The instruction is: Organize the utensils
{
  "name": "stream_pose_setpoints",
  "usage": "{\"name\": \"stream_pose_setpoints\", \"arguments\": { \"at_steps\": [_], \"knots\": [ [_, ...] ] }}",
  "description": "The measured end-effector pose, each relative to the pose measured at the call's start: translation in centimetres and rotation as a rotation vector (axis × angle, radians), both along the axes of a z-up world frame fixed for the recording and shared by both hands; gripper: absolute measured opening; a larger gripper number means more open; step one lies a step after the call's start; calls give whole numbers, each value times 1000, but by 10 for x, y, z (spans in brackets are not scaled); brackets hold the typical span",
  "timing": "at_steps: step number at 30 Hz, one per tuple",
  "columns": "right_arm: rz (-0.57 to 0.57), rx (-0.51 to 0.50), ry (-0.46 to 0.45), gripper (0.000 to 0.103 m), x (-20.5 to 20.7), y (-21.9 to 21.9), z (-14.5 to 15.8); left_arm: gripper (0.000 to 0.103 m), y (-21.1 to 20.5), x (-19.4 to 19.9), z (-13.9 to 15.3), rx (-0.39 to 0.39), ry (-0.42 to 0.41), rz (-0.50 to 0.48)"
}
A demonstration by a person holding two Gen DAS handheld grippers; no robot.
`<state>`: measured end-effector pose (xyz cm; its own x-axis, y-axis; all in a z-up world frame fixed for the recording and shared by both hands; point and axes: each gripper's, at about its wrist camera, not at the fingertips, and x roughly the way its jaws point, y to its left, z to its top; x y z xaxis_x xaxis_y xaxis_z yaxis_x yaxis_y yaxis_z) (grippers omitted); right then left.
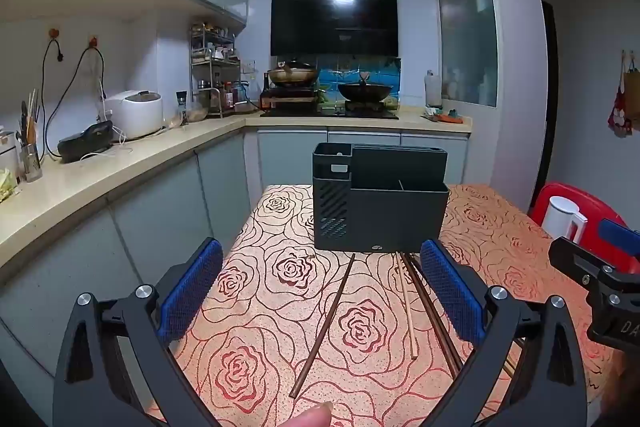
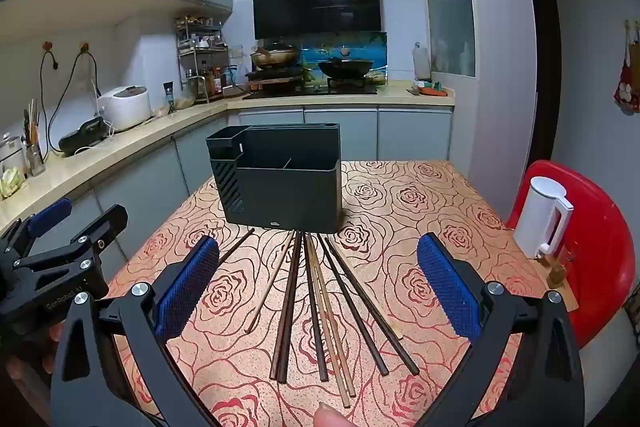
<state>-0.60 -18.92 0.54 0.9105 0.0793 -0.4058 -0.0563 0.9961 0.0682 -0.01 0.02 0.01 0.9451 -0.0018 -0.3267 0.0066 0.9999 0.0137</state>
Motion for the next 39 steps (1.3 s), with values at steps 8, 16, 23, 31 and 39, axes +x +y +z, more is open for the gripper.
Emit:
{"name": "stream_pose_setpoints", "arguments": {
  "at_steps": [8, 16, 23, 31, 39],
  "knots": [
    [-4, -4, -10, 96, -1, -1, 1, 96, -2, 0, 3, -2, 5, 0],
    [-2, -8, -13, 96, 0, 7, 5, 96, 1, 0, 2, -6, 5, -1],
    [1, -4, -10, 96, -1, 0, 0, 96, 5, 0, -5, -13, 16, -1],
    [-3, -6, -5, 96, 0, -2, -4, 96, 7, 2, -9, -11, 24, 3],
    [-13, -7, 7, 96, 4, -4, -9, 96, 9, 5, -12, -18, 43, 6]
  ]
}}
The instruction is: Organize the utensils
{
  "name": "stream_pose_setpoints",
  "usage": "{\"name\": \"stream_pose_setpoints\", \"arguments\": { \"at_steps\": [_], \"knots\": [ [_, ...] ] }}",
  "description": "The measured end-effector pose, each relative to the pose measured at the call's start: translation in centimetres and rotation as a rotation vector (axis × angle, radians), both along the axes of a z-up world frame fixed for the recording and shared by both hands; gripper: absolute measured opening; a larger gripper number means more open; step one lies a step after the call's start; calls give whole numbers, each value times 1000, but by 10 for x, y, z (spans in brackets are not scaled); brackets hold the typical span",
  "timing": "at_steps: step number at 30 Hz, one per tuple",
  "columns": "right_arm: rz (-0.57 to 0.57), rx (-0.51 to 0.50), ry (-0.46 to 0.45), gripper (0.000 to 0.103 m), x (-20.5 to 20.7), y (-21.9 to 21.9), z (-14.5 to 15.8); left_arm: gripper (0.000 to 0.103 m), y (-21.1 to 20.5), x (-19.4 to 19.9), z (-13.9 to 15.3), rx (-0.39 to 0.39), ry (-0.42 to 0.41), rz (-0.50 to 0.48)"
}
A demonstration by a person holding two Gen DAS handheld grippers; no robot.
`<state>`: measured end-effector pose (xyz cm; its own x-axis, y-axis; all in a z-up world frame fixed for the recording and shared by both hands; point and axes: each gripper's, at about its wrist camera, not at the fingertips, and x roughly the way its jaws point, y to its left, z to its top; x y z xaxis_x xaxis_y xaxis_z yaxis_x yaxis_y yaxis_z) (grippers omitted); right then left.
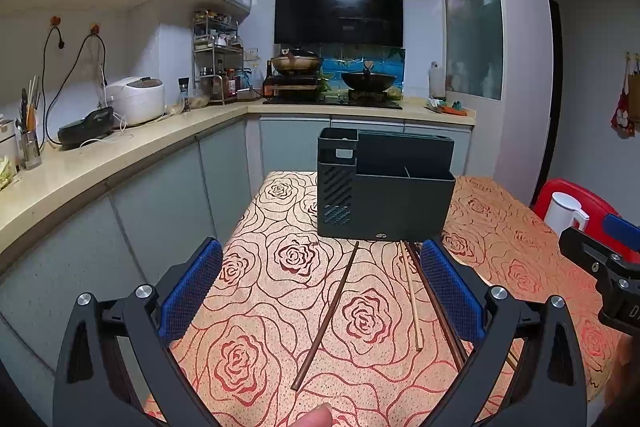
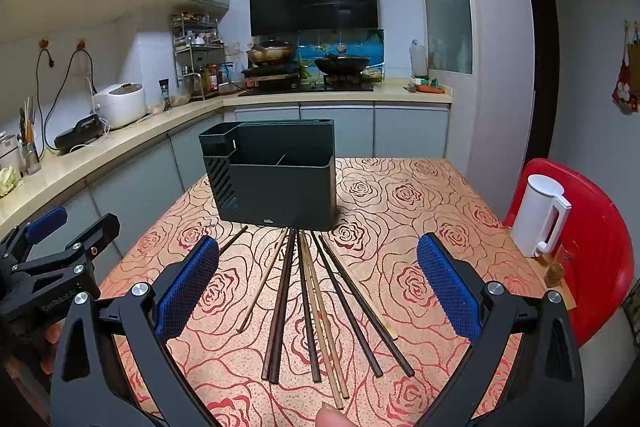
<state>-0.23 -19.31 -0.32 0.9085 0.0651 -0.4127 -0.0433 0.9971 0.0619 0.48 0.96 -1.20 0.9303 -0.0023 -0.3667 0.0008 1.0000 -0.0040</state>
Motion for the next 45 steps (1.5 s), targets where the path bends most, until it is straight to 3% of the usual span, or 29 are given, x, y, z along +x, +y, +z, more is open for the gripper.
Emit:
{"name": "stream_pose_setpoints", "arguments": {
  "at_steps": [45],
  "knots": [
    [9, -1, 7, 96, 2, -2, -5, 96, -1, 4, -1, -10, 32, 2]
  ]
}}
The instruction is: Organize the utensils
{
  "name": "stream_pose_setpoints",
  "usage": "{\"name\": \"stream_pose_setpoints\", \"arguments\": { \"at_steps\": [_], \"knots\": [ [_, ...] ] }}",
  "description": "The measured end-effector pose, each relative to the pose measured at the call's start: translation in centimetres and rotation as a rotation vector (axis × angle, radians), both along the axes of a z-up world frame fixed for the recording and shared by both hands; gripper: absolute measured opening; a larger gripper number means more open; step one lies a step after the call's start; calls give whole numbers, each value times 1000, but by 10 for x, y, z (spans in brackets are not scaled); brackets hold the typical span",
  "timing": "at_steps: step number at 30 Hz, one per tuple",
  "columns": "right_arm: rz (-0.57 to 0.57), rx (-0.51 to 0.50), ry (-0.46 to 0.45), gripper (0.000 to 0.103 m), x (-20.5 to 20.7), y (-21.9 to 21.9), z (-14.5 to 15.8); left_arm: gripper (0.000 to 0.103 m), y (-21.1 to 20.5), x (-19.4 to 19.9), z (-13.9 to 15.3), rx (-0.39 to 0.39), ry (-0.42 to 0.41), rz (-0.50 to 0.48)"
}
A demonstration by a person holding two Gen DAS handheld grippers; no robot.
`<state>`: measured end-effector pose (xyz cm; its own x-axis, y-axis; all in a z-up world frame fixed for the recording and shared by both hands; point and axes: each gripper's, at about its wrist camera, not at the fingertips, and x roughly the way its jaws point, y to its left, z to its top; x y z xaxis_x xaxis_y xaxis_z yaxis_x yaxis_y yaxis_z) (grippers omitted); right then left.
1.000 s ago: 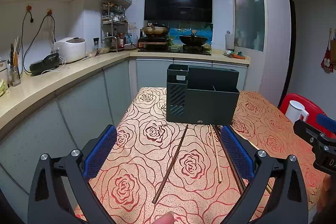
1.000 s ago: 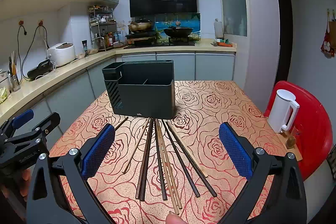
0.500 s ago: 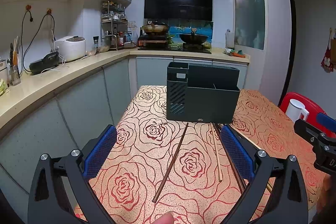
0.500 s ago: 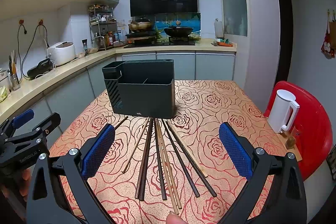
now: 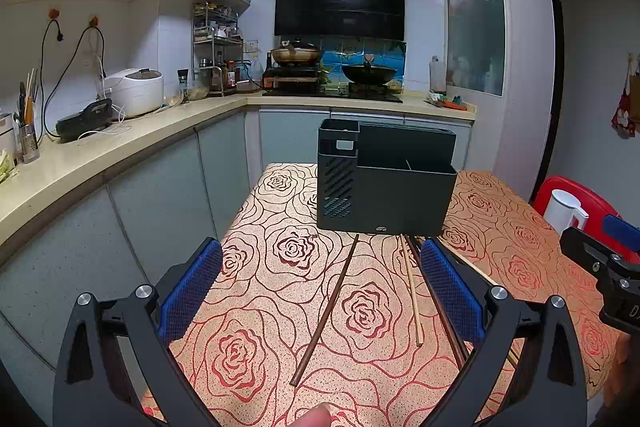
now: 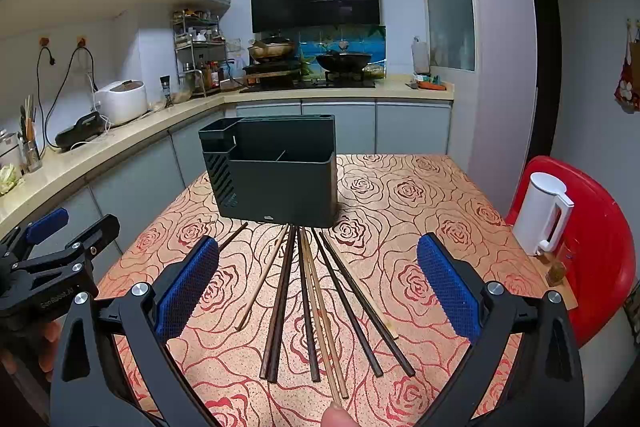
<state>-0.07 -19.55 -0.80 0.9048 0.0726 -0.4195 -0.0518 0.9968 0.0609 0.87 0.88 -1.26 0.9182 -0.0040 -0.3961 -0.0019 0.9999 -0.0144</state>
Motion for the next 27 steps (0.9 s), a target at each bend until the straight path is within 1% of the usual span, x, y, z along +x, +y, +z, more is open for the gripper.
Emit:
{"name": "stream_pose_setpoints", "arguments": {
  "at_steps": [10, 15, 19, 22, 25, 27],
  "knots": [
    [1, -3, 3, 96, 1, 1, 0, 96, 0, 0, -1, 2, 3, 0],
    [0, -10, 8, 96, 5, -3, 1, 96, 0, 4, -5, 10, 22, -1],
    [-26, -27, 15, 96, 10, -20, -2, 96, 7, 15, -12, 25, 82, -7],
    [-28, -20, 65, 96, 18, -41, -9, 96, 17, 22, -19, 41, 121, -7],
    [-46, -23, 108, 96, 25, -63, -20, 96, 28, 30, -33, 23, 183, -34],
    [-67, -29, 131, 97, 28, -78, -30, 96, 32, 34, -47, 6, 231, -77]
  ]
}}
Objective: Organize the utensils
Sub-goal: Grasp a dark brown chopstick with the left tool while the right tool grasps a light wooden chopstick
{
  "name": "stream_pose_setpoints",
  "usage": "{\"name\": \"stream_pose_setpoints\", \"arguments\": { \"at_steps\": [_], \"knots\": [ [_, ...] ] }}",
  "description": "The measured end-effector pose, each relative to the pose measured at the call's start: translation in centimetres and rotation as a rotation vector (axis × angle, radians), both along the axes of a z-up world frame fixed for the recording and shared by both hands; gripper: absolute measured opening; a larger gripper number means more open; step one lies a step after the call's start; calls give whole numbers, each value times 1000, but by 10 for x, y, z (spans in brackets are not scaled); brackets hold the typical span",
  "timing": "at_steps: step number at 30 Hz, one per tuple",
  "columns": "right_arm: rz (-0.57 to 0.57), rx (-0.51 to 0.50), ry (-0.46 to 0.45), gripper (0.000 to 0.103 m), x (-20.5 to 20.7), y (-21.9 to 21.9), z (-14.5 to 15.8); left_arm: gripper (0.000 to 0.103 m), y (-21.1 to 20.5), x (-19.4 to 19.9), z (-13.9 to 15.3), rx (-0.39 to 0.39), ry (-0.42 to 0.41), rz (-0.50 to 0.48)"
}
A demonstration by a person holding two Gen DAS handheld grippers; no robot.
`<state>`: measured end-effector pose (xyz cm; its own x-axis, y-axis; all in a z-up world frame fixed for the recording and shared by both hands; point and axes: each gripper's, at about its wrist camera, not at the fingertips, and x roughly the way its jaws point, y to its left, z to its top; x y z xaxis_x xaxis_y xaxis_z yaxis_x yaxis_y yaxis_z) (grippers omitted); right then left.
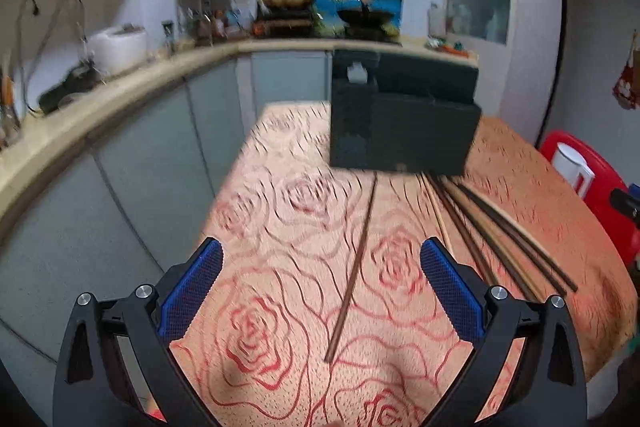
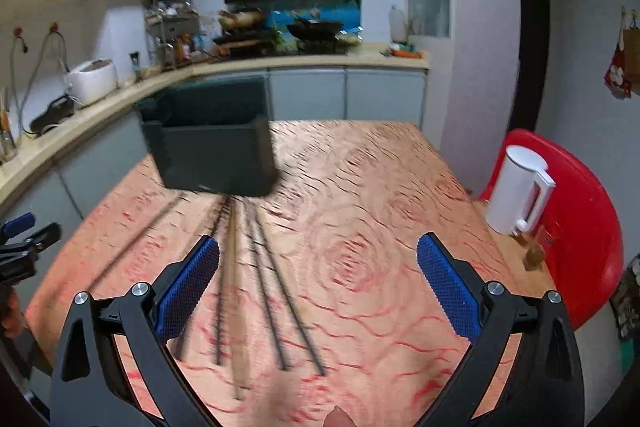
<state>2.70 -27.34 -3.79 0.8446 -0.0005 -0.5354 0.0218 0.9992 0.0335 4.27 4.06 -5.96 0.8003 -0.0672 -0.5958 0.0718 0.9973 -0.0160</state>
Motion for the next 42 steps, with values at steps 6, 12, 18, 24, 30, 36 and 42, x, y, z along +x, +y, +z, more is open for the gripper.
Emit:
{"name": "stream_pose_setpoints", "arguments": {
  "at_steps": [6, 12, 18, 24, 30, 36, 42],
  "knots": [
    [-21, 26, 60, 96, 4, -32, -29, 88, -14, 10, -41, 48, 101, -98],
    [15, 24, 99, 96, 10, -37, -47, 53, -13, 22, -69, 55, 202, -113],
    [60, 6, 174, 82, 19, -38, -69, 20, -16, 21, -71, 73, 202, -119],
    [106, -11, 222, 59, 21, -33, -80, 15, -14, 22, -71, 70, 198, -106],
    [154, -107, 249, 49, 25, -13, -89, 15, -16, 21, -71, 85, 189, -100],
    [203, -126, 262, 42, 21, -7, -92, 15, -14, 21, -71, 72, 193, -100],
    [252, -122, 260, 38, 24, 3, -92, 15, -14, 21, -71, 73, 192, -99]
  ]
}}
